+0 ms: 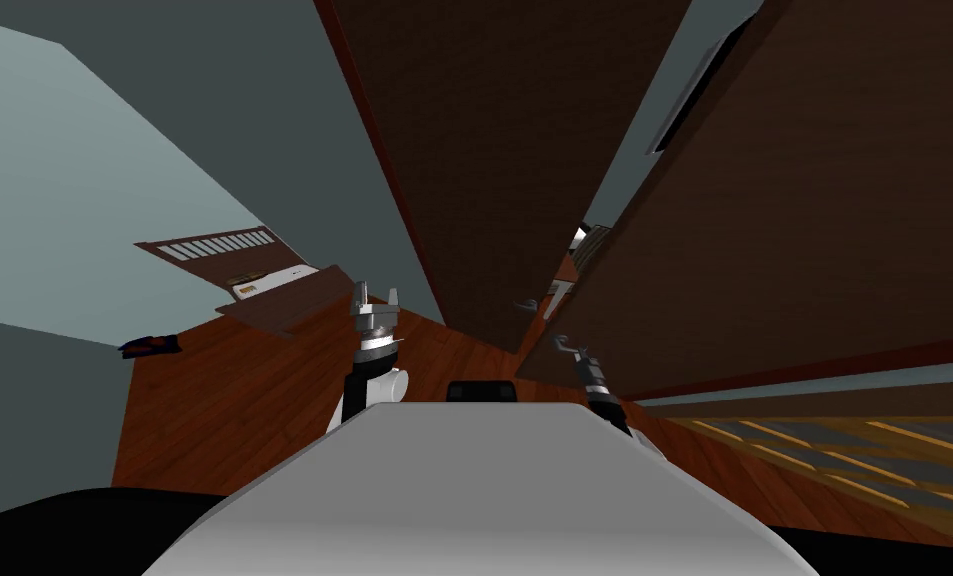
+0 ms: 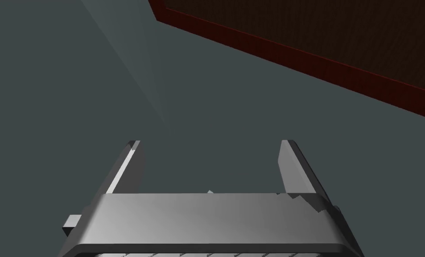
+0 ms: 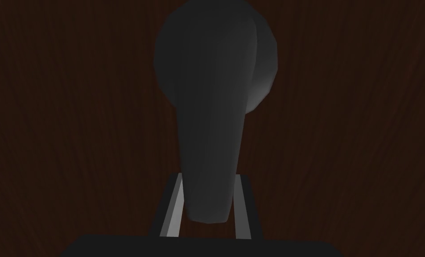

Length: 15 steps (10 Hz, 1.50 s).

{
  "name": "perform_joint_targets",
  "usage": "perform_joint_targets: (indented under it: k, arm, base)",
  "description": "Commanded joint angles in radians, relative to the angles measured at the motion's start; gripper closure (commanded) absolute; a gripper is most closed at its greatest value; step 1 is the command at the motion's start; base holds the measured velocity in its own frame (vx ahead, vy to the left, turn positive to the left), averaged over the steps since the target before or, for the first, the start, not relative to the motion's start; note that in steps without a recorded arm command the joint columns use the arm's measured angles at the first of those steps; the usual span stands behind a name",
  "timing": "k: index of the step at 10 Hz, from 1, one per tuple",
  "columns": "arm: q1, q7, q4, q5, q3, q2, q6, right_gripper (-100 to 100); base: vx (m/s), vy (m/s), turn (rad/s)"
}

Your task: Pull the door open

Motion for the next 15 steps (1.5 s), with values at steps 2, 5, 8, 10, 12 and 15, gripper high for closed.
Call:
perform_joint_targets:
  k: [2,5,8,10,12,15]
  arm:
    - [0.027,-0.024,0.008,0.016,0.029,-0.005,-0.053,100]
    - [0.054,-0.046,0.016,0.028,0.05,-0.017,-0.103,100]
    - [0.07,-0.052,0.013,0.028,0.048,-0.029,-0.116,100]
    - [0.078,-0.062,0.029,0.034,0.058,-0.034,-0.143,100]
    - [0.081,-0.069,0.042,0.039,0.065,-0.039,-0.167,100]
    - [0.087,-0.081,0.062,0.046,0.077,-0.046,-0.203,100]
  base:
    - [-0.201,-0.029,0.141]
    - [-0.176,-0.059,0.124]
    - [-0.156,-0.037,0.109]
    - [-0.178,-0.013,0.168]
    - [-0.217,-0.051,0.178]
    - [-0.204,-0.048,0.152]
